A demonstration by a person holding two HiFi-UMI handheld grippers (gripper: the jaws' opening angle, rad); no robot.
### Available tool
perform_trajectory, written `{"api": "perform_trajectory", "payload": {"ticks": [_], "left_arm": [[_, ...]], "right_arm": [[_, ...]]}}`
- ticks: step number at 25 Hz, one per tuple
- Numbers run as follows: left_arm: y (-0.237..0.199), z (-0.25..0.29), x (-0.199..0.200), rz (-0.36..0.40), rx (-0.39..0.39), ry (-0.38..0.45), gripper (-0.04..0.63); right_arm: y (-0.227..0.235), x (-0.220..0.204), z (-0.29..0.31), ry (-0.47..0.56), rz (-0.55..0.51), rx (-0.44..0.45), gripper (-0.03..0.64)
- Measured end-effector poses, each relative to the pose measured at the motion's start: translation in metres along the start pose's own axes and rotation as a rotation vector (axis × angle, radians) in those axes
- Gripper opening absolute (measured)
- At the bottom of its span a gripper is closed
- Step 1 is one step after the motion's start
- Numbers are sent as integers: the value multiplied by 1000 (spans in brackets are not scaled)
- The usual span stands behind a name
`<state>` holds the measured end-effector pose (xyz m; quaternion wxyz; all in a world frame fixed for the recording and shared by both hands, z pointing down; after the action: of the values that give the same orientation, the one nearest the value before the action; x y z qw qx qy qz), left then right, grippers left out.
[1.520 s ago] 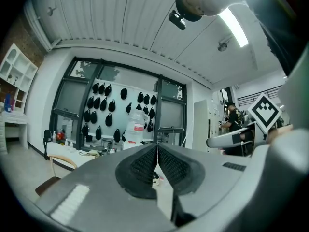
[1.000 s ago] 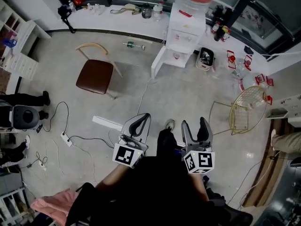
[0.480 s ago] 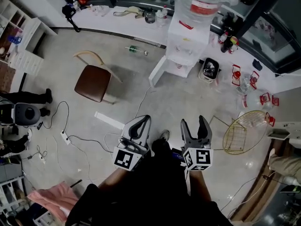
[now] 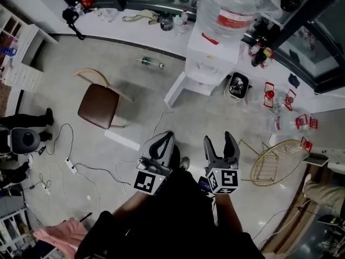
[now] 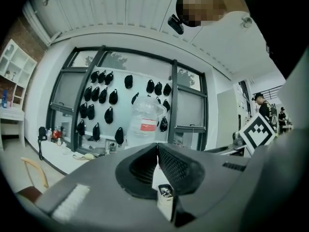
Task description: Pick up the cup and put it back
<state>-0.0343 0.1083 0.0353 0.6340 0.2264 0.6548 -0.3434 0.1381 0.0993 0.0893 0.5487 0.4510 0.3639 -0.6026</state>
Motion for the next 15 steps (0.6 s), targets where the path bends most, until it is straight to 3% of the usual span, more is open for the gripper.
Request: {"api": "perform_trajectory", "payload": {"ticks": [6,15], "left_arm": [[-69,58,-2,-2,-6,-3,8],[-135,130,-61,0,30,-30,8]], "right_arm": [[4,3,87,-3,-35,-22,284],[22,-36,200,-16,-47,-9,284]]}}
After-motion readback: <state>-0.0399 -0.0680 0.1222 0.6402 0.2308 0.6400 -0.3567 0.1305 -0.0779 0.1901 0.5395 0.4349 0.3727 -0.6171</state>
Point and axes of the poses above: the fingertips, and each gripper's own axes: z forward along the fingers, y to its right, x out of its top, the point moved 2 cm from there along -z, backward along the fingers, and after that the axes turned 12 degrees about -x, right-handed, at the moved point
